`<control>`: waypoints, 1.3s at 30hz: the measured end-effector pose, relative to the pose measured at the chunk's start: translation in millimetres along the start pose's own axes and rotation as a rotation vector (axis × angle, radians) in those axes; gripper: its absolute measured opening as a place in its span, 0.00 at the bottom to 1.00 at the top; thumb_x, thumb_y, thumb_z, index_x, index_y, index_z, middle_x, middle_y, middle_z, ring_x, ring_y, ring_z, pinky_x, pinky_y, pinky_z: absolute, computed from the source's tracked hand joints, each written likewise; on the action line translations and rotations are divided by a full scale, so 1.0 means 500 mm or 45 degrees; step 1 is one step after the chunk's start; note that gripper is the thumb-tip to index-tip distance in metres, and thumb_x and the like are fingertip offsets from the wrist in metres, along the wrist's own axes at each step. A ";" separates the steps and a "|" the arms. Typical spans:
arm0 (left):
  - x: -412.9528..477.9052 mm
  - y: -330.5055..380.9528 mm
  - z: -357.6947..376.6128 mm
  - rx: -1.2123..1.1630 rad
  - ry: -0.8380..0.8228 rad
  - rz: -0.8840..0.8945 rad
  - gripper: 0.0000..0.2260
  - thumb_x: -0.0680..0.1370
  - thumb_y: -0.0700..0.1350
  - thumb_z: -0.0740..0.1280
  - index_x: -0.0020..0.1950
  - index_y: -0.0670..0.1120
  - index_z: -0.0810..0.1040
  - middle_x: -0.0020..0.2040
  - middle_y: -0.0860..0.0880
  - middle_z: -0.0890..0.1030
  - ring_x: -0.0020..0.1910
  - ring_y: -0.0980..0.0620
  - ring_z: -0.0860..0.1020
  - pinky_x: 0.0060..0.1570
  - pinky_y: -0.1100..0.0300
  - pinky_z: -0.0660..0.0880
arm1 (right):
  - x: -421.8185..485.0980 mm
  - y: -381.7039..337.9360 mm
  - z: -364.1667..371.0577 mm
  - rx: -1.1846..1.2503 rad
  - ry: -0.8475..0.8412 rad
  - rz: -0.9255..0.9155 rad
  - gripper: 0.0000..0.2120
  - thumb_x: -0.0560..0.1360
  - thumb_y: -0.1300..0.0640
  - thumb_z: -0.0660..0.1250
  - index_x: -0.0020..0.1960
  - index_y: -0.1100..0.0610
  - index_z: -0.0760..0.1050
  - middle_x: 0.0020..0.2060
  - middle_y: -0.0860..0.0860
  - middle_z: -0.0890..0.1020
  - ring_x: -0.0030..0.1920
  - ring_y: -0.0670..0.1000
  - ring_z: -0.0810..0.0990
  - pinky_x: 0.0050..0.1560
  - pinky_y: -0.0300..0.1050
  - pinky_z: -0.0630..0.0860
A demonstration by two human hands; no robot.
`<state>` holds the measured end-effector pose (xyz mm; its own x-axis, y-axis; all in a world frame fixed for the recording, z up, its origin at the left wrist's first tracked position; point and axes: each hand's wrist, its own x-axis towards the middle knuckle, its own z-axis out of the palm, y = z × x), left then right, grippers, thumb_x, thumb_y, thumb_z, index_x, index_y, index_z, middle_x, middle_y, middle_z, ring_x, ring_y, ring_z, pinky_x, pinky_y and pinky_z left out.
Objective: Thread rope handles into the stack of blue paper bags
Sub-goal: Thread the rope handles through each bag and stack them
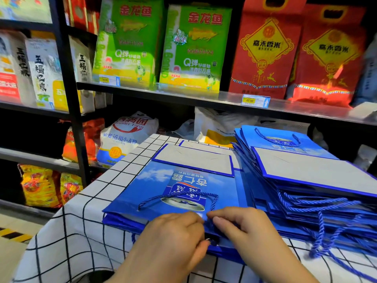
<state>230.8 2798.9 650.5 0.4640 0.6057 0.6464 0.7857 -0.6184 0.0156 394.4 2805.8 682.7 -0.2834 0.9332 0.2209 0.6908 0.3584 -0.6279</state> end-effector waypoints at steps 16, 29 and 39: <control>0.032 0.031 -0.013 0.157 -0.191 -0.192 0.20 0.61 0.65 0.52 0.30 0.55 0.78 0.25 0.57 0.72 0.26 0.58 0.74 0.28 0.67 0.41 | 0.036 0.018 0.023 -0.117 0.339 0.044 0.11 0.68 0.54 0.71 0.33 0.43 0.71 0.34 0.40 0.80 0.37 0.41 0.77 0.43 0.40 0.75; 0.058 0.051 0.003 0.190 -0.477 -0.091 0.18 0.54 0.66 0.62 0.27 0.54 0.80 0.24 0.53 0.71 0.24 0.55 0.74 0.19 0.60 0.56 | 0.005 0.045 0.015 -0.294 0.457 -0.064 0.06 0.73 0.53 0.66 0.37 0.46 0.74 0.36 0.43 0.77 0.40 0.45 0.75 0.41 0.44 0.73; 0.104 0.027 -0.054 -0.105 0.240 -0.392 0.12 0.80 0.53 0.51 0.39 0.51 0.65 0.43 0.50 0.78 0.44 0.48 0.76 0.38 0.56 0.67 | 0.007 0.009 0.056 0.079 0.523 -0.182 0.34 0.65 0.34 0.52 0.69 0.37 0.48 0.70 0.30 0.50 0.63 0.21 0.49 0.61 0.21 0.56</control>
<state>254.6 2808.5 705.2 0.1218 0.6715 0.7309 0.8374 -0.4649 0.2876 377.8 2810.2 659.6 -0.0767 0.8113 0.5796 0.6188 0.4945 -0.6104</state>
